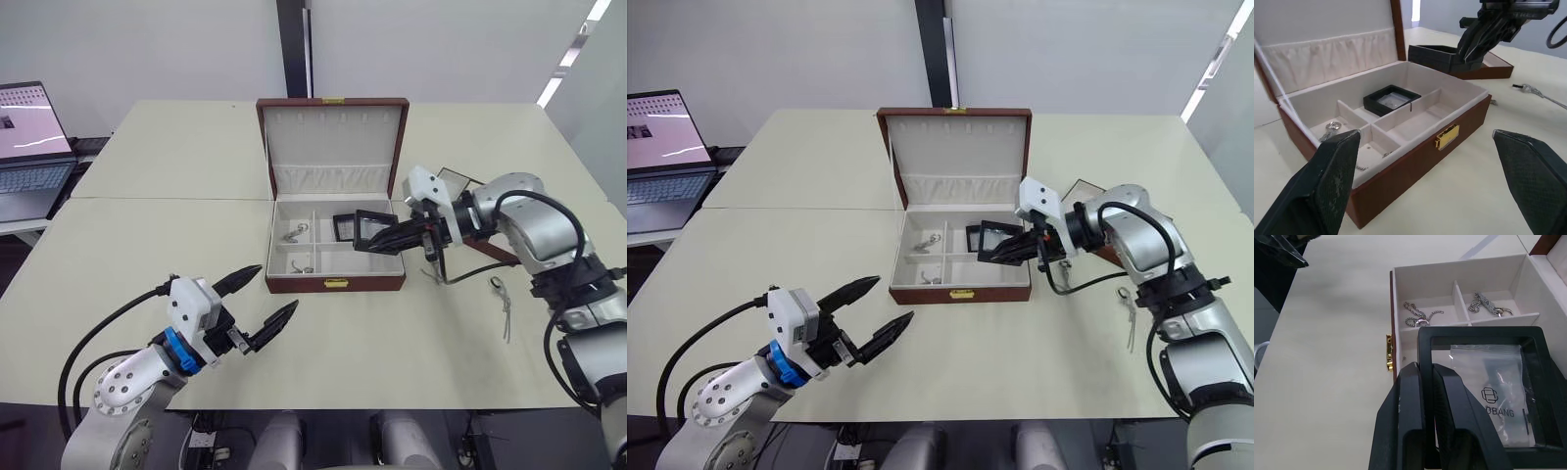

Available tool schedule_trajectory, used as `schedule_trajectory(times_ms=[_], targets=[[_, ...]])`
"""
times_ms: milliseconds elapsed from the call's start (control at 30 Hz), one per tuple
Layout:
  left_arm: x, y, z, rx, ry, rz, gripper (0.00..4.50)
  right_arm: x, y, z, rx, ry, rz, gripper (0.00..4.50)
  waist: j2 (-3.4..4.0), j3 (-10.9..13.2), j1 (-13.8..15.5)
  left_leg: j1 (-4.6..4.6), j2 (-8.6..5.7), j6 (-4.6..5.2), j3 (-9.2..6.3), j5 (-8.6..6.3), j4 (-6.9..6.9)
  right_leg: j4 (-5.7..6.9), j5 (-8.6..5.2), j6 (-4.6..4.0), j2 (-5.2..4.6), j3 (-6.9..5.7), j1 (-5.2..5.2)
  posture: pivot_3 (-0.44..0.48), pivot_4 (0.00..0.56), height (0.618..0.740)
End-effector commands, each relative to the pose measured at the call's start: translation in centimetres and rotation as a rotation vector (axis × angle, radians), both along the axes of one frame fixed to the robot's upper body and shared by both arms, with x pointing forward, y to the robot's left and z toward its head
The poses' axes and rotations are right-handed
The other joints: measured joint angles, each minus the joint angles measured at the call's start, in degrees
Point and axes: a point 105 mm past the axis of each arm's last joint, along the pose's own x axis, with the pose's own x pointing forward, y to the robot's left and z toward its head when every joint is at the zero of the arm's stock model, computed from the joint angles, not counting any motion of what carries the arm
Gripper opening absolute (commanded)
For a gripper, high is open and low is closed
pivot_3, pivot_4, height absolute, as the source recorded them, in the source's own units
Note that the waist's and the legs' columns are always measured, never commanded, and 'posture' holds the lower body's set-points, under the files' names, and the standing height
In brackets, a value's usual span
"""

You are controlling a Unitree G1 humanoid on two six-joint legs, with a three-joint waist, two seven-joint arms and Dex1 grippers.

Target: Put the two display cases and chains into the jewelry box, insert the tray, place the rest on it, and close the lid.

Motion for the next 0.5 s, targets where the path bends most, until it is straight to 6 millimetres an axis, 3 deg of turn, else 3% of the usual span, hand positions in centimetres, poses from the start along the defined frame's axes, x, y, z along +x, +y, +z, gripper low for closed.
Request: schedule_trajectory(times_ms=[33, 300, 500], targets=[[-0.6, 0.0, 1.3, -0.026, -0.041, 0.050, 4.50, 0.0, 1.2, 0.1, -0.027, -0.001, 0.028, 0.01, 0.00, 0.0, -0.1, 0.01, 0.02, 0.00, 0.01, 0.00, 0.00, -0.01, 0.00, 0.00, 0.01, 0.01, 0.00, 0.000, 0.150, 0.740], [-0.5, -0.4, 2.4, -0.047, -0.052, 0.089, 4.50, 1.0, 3.4, -1.4, -0.060, 0.032, 0.026, 0.01, 0.01, 0.0, -0.3, 0.02, 0.01, 0.00, 0.02, 0.00, 0.00, 0.03, 0.00, -0.01, 0.03, 0.01, -0.02, 0.000, 0.150, 0.740], [-0.4, -1.1, 3.0, -0.065, -0.046, 0.102, 4.50, 1.1, 3.6, -2.0, -0.093, 0.064, 0.048, 0.01, 0.01, 0.0, -0.2, 0.00, -0.02, -0.01, 0.02, 0.00, 0.00, 0.03, 0.01, -0.01, 0.02, 0.02, -0.02, 0.000, 0.150, 0.740]])
